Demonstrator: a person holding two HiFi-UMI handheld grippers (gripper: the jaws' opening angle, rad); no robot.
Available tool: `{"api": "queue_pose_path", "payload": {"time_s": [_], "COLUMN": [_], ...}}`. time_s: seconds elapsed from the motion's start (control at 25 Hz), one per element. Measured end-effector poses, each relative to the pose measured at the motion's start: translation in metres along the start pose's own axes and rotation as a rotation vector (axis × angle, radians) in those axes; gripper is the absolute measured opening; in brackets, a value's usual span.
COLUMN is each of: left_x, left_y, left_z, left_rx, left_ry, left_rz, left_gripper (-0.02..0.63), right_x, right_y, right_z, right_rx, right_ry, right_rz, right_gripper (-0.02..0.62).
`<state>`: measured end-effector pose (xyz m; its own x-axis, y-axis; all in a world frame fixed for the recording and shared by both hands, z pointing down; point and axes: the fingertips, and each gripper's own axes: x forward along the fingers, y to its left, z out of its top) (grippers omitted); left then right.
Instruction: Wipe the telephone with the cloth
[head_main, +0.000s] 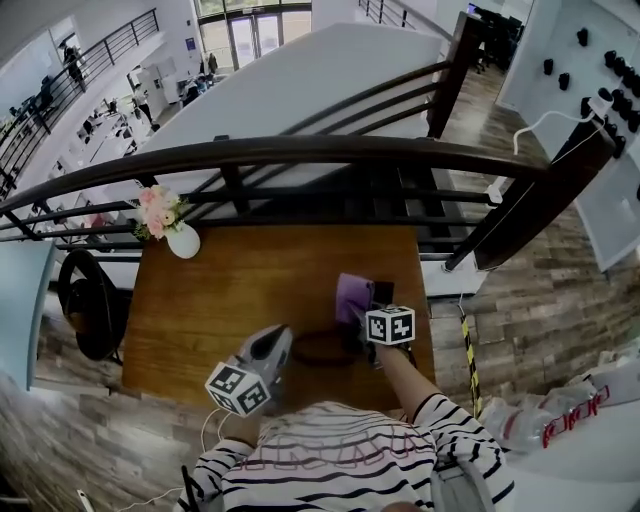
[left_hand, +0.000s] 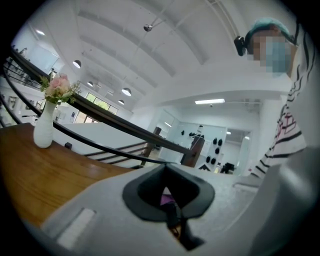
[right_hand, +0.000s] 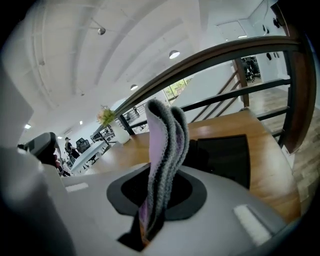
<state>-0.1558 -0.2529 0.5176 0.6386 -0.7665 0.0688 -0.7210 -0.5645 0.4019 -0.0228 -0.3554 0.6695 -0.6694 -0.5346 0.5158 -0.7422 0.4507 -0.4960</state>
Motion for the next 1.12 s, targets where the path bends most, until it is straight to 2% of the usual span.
{"api": "queue_pose_path", "payload": {"time_s": [0.4,1.12], "left_x": [0.008,0.018], "left_y": [-0.010,-0.040], "left_z": [-0.002,-0.014], "left_rx": [0.000,-0.001], "left_ry": [0.004,0.003], "left_rz": [-0.009,-0.033], "left_gripper": [-0.002,-0.002], "right_x": [-0.006,-0.084], "right_y": [-0.012,-0.087], "right_z": [-0.001,-0.011], "right_rx": [0.030,0.099], "right_ry": [0.006,-0.047], "right_rz": [0.010,-0.157], "right_gripper": [0.052,0.054]}}
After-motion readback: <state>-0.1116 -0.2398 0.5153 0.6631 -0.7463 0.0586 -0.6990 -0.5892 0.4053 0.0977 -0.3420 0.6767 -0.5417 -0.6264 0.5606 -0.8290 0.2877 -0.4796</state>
